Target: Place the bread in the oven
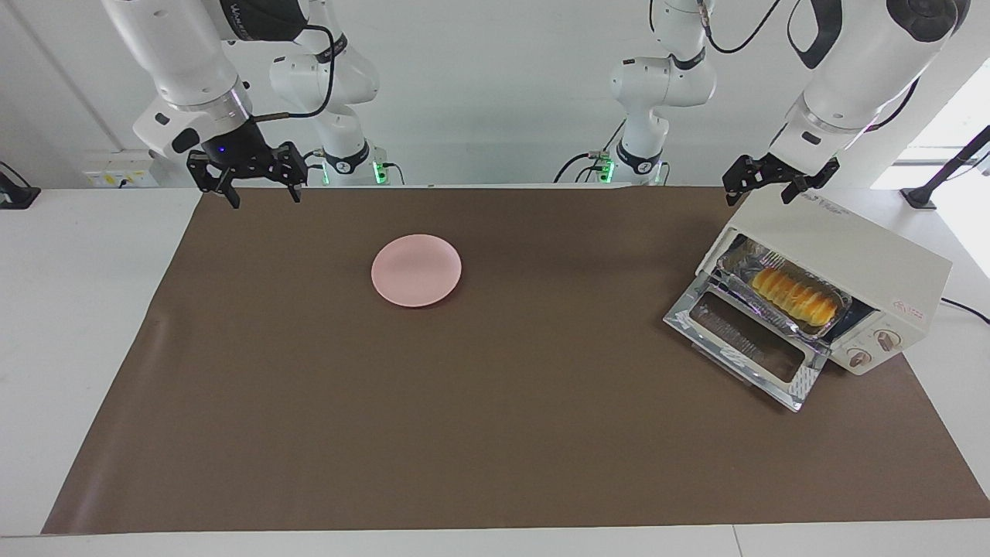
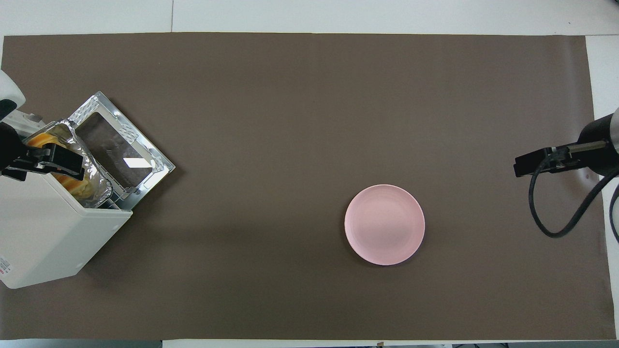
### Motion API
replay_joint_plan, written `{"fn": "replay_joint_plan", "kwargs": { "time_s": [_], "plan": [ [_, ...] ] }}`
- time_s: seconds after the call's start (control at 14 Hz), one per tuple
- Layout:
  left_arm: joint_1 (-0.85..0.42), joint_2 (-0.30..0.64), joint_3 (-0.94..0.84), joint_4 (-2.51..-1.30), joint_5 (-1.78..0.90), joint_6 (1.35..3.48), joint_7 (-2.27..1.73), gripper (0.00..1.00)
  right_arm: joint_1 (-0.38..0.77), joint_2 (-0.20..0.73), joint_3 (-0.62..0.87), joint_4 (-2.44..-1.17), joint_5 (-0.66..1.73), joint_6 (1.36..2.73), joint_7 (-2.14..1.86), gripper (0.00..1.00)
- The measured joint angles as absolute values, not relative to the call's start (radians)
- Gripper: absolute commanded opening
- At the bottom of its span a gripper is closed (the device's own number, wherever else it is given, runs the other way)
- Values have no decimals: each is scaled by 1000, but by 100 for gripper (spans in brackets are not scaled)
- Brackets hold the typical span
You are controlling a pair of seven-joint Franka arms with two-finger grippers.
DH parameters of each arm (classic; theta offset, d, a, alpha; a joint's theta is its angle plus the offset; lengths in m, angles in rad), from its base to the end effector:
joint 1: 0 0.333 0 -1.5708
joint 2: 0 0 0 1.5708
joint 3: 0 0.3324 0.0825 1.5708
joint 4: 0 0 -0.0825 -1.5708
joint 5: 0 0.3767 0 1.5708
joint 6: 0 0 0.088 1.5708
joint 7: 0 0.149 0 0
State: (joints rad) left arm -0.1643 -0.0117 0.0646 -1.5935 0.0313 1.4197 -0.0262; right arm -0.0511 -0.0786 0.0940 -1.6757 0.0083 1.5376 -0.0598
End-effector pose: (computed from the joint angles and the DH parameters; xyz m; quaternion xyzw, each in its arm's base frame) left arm 0.5169 -0.0465 0.5835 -0.9960 0.0356 0.0798 0.0203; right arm 0.5134 0.0250 0.5893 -0.9982 -0.0511 0.0299 0.0007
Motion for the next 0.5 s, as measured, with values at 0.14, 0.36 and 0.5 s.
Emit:
{"fn": "replay_joint_plan", "kwargs": {
  "time_s": [0.14, 0.36, 0.5],
  "plan": [
    [-164, -11, 63, -1598, 31, 1422, -26, 100, -51, -79, 94, -1676, 8, 1538, -60, 100],
    [-164, -11, 62, -1607, 31, 1438, -23, 100, -51, -79, 94, -1676, 8, 1538, -60, 100],
    [-164, -11, 60, -1606, 31, 1442, -22, 100, -51, -79, 94, -1676, 8, 1538, -60, 100]
  ]
}}
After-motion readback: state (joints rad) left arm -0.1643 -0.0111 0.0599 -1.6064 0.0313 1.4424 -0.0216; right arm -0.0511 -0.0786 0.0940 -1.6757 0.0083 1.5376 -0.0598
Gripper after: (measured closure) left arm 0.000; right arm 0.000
